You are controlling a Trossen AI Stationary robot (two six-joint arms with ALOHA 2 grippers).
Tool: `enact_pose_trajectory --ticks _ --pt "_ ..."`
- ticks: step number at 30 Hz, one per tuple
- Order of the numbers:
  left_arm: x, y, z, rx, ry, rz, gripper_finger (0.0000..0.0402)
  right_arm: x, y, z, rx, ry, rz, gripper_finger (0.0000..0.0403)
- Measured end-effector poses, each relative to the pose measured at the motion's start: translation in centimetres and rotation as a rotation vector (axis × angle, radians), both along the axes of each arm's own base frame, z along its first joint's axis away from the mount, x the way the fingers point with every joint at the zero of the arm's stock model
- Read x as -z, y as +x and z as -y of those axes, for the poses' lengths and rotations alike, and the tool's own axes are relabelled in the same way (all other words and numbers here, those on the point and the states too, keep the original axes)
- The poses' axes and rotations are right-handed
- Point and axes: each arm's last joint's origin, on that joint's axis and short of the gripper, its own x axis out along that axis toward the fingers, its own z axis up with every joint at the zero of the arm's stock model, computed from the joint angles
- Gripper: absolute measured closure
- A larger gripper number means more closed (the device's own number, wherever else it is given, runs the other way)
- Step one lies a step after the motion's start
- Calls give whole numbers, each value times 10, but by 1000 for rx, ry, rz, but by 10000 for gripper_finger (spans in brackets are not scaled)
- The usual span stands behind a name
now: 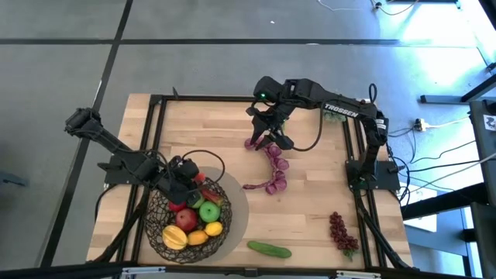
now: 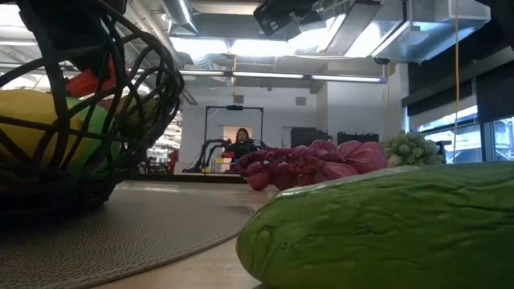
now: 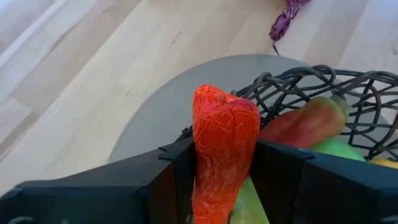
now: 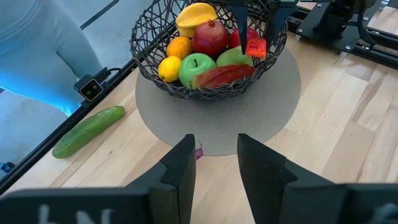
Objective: Build produce basket
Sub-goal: Put the orange carrot into the black wire basket
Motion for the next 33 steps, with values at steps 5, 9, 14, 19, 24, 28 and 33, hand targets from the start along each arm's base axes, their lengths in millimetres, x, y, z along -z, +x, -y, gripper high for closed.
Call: enact_pose_trajectory --ticks 5,9,14,19,24,28,33 --pt "0 0 0 7 7 -3 276 0 0 0 0 0 0 289" --pt "0 0 0 5 7 -2 276 0 0 0 -1 -1 1 289" --pt "0 0 0 2 9 0 276 0 0 0 -1 -1 1 289" --pt "0 0 0 -7 3 4 276 0 0 0 -1 -1 1 289" --pt "0 0 -1 -70 -38 26 276 0 0 0 -1 -1 1 289" --pt "0 0 -1 -83 -45 28 276 0 0 0 0 -1 1 289" --pt "1 -2 -2 -89 -24 5 276 0 0 0 0 -1 1 289"
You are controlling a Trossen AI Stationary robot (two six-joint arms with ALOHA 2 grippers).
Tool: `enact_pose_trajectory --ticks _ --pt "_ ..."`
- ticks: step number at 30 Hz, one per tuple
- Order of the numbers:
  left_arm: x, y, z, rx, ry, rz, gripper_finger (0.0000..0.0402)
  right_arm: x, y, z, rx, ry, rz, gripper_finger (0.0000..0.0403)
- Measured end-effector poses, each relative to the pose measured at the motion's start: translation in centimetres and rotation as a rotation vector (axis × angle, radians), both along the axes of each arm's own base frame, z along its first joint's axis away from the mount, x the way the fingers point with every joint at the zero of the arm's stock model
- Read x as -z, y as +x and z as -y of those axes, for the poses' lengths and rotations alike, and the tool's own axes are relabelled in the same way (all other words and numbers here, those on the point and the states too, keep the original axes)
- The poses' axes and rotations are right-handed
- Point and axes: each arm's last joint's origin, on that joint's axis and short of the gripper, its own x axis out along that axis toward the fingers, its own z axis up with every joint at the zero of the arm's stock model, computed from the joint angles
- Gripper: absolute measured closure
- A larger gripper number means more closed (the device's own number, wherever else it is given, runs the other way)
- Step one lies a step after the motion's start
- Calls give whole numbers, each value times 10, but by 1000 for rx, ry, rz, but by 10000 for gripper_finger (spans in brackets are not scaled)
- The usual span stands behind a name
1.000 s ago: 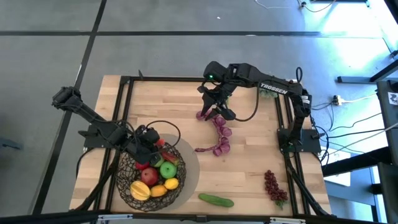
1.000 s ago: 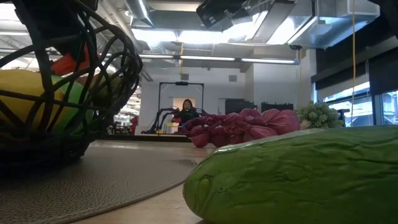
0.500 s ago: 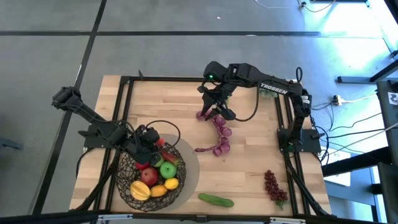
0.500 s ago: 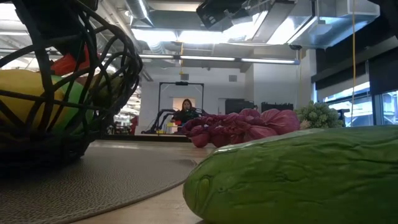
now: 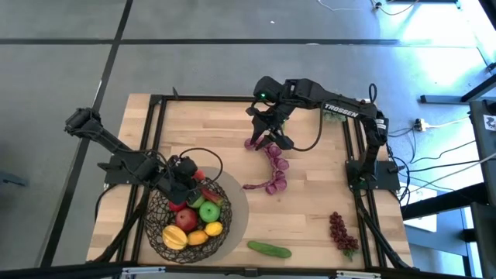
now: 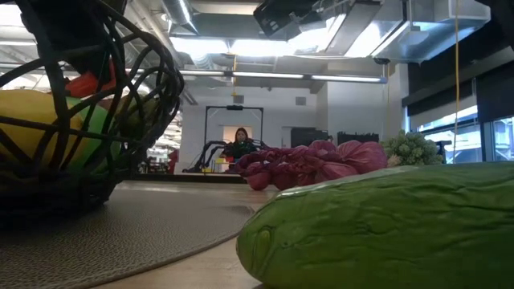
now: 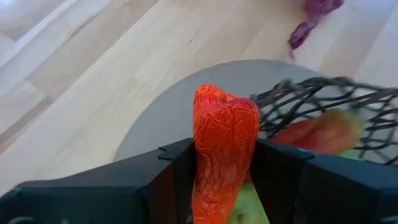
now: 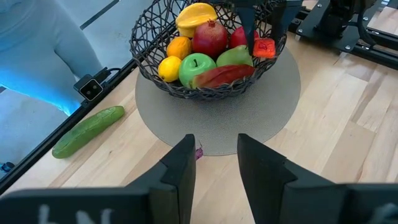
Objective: Build produce basket
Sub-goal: Put the orange carrot into the black wire basket, then put the red grapes into the black wire basket
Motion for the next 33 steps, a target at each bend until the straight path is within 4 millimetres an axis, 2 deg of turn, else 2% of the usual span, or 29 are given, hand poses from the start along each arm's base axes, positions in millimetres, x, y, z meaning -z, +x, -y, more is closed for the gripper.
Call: enact_pose_trajectory --ticks 3,9,13,24,33 --pt "2 0 0 -3 11 -19 270 0 0 0 0 0 0 289" --pt "3 1 -1 -8 15 -25 234 0 0 0 0 0 0 289" --pt "3 0 -1 42 59 -49 217 0 0 0 0 0 0 289" --pt "-7 -2 -3 114 74 7 215 0 0 0 1 -1 3 289" --pt "-24 -16 -12 154 102 76 214 0 0 0 0 -2 4 289"
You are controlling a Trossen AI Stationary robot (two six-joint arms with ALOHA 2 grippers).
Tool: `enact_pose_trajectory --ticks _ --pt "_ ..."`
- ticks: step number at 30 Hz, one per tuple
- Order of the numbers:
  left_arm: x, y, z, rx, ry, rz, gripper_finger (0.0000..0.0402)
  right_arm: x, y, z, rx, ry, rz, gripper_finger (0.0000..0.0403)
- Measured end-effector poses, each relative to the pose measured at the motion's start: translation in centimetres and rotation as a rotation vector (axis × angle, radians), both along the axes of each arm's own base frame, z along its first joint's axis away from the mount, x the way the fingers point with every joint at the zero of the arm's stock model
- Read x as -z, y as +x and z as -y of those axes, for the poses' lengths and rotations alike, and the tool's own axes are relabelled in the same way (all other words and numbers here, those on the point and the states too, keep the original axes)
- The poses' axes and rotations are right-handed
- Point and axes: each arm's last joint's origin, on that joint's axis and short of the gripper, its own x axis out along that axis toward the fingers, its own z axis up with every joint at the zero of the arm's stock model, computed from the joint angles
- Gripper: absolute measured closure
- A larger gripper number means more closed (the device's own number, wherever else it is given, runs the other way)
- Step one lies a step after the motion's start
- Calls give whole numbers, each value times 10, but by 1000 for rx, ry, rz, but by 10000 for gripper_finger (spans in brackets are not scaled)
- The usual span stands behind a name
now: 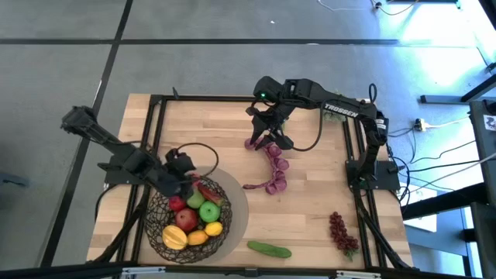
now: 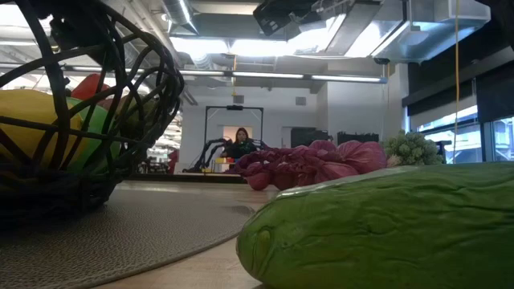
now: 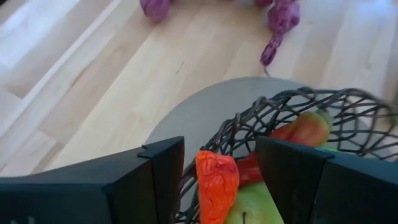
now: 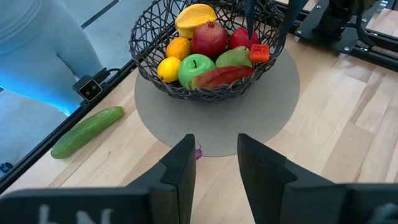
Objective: Build produce basket
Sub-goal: Put the red grapes into the black wire basket
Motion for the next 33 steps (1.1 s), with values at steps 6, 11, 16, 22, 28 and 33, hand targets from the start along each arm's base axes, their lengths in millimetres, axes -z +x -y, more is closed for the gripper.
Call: enact_pose_trajectory --ticks 6,11,16,22,28,33 --pt "-16 -11 -15 -6 -10 73 214 0 0 0 0 -1 4 289" --pt "-25 -16 -31 5 61 100 214 0 0 0 0 -1 5 289" --pt "-27 -11 -47 -30 78 96 214 -1 1 0 0 -6 21 289" --pt "-28 -5 -62 -55 67 95 214 -3 5 -4 90 86 -45 289" --pt "-32 0 -74 -35 94 118 214 -4 9 -14 136 124 -77 289" --pt "-30 8 -81 -3 90 106 214 -9 0 -18 168 156 -139 289"
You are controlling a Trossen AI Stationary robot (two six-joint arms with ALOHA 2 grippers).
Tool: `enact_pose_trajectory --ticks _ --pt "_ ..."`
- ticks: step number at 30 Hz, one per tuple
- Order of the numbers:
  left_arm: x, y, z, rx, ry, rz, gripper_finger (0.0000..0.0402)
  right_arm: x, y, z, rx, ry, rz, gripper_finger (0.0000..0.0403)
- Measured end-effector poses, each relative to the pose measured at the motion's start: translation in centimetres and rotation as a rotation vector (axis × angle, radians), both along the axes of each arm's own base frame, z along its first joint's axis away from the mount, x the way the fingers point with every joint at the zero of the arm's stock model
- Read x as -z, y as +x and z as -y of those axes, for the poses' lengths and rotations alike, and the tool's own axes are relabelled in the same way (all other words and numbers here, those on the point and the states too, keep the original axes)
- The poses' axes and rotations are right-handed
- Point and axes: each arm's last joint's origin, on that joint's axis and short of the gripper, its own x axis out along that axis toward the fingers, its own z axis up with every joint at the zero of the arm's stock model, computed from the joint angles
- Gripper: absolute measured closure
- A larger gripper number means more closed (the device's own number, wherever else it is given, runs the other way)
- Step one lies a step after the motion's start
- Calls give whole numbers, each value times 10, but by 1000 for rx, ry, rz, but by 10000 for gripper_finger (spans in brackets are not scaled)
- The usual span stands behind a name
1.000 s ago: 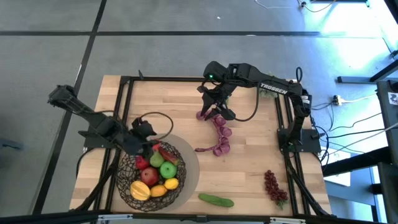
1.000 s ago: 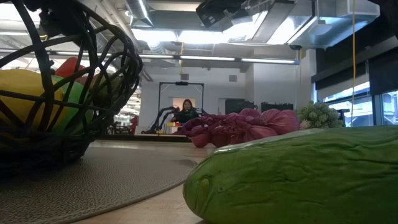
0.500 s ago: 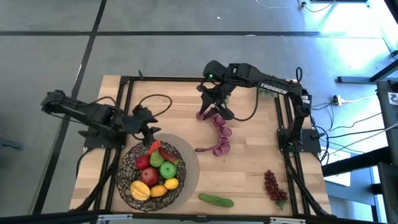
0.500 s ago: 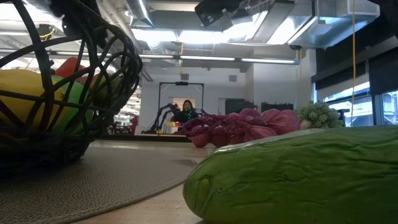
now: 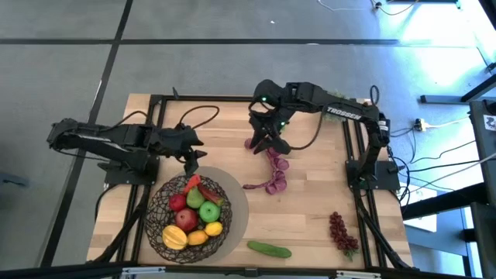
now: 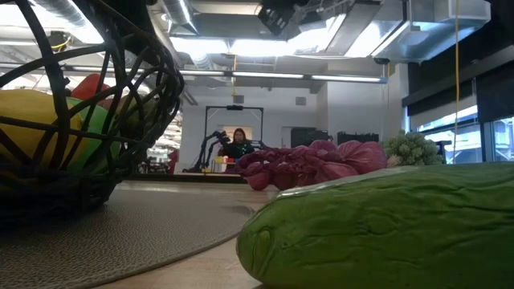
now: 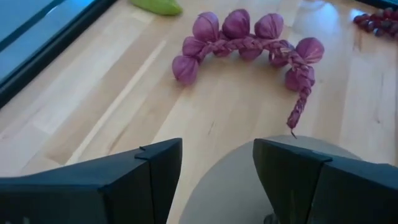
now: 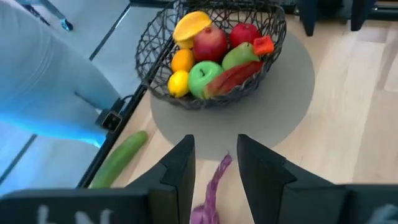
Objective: Build produce basket
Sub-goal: Put the red grapes into the black wire basket
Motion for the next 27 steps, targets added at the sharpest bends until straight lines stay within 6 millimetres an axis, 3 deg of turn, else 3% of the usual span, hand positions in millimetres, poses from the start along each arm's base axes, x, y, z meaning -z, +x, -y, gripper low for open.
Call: enact_pose_trajectory --ticks 5,11,17,23,27 --pt "-2 4 -4 34 -22 29 214 -23 -35 -11 51 -81 -67 289" --pt "-10 10 -7 105 13 115 214 -49 -73 -37 237 -212 -168 289" --pt "-17 14 -11 161 52 184 214 -60 -109 -60 509 -224 -354 289" --pt "-10 24 -21 216 12 160 214 -62 -123 -73 616 -121 -476 289" --pt "-10 37 -28 298 20 151 214 -61 -125 -79 583 -54 -515 289"
